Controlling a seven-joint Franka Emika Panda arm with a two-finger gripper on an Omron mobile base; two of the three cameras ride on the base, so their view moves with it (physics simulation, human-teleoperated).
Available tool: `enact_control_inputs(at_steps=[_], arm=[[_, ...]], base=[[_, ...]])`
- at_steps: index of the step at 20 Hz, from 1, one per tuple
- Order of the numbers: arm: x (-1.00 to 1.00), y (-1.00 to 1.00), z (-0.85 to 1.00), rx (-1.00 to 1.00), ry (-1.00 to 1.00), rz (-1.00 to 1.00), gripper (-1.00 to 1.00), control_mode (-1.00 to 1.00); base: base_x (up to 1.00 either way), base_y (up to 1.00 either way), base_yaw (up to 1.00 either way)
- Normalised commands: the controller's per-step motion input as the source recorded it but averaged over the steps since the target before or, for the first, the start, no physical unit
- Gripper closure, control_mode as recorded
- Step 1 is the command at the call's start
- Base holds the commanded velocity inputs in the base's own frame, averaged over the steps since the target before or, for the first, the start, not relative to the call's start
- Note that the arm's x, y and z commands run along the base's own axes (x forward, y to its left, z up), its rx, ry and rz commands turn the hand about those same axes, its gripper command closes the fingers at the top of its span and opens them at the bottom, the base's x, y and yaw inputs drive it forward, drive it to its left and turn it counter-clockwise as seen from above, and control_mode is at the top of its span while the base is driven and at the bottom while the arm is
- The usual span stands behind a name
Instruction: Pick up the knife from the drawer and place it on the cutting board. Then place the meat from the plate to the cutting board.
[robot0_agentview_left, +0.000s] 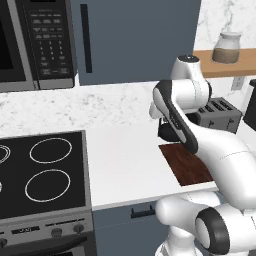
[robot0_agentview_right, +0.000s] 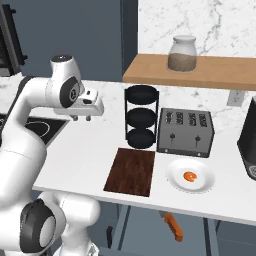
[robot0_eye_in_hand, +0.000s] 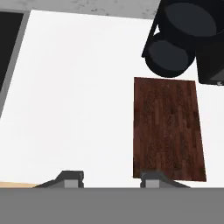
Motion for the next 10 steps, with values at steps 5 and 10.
enact_control_inputs(at_steps=[5,10], arm=[[-0.38,-0.19,-0.05,0.00,0.00,0.01,-1.00,-1.00],[-0.81,-0.55,-0.19,0.02,0.00,0.04,-1.00,-1.00]], base=[[0.00,0.00,0.00],[0.00,0.00,0.00]])
